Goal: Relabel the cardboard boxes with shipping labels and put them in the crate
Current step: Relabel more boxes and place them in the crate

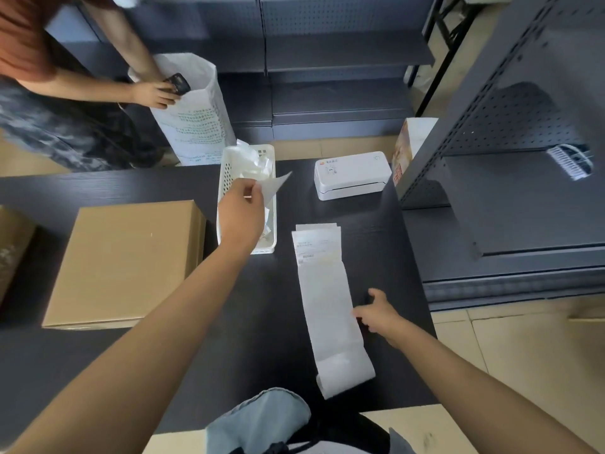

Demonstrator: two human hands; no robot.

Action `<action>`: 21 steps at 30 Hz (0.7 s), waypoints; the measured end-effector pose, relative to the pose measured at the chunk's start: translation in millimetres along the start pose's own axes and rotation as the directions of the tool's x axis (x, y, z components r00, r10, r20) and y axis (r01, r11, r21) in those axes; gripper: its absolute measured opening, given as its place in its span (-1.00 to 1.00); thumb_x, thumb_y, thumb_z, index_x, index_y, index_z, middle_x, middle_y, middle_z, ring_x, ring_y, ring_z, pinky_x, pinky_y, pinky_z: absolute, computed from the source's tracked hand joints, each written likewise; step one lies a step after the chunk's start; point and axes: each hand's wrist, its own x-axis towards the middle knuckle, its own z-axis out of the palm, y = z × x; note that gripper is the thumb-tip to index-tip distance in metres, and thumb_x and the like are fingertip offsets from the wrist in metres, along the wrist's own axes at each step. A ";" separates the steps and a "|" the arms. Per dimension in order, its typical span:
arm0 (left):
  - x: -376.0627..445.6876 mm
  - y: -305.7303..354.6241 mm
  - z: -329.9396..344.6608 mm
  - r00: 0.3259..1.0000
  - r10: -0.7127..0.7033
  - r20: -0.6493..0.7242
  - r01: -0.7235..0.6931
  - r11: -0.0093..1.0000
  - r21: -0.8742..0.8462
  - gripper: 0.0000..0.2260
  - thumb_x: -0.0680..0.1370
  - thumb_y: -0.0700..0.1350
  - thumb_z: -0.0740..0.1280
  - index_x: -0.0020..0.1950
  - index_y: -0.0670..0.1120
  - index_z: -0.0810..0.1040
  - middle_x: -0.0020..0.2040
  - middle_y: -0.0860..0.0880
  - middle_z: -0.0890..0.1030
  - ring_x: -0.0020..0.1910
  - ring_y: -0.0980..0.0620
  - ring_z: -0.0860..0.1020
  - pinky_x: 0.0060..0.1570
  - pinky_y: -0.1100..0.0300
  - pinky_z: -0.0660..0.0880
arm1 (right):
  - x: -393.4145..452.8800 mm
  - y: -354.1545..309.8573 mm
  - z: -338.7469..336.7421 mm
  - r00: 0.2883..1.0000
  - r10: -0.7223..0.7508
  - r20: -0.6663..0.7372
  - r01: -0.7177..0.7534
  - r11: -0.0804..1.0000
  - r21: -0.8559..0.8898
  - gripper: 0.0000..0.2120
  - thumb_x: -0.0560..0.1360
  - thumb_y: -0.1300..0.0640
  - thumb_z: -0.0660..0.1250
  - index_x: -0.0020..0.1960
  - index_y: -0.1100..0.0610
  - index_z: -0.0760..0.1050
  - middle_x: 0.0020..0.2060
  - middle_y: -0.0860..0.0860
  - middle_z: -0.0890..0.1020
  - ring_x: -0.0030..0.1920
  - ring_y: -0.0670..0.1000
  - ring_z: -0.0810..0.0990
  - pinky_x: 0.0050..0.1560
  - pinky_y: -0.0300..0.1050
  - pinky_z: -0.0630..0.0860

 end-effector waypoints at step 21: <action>-105.2 -22.9 -29.5 0.736 0.435 0.520 -0.631 0.720 0.290 -0.70 0.55 0.07 0.30 0.26 0.04 0.50 0.30 0.06 0.49 0.30 0.04 0.40 0.37 0.02 0.27 | -46.7 -137.0 23.6 0.881 -0.428 -0.204 0.464 0.866 0.186 -0.95 0.49 0.15 0.38 -0.14 0.11 0.58 -0.16 0.02 0.65 -0.21 0.00 0.63 -0.02 -0.04 0.63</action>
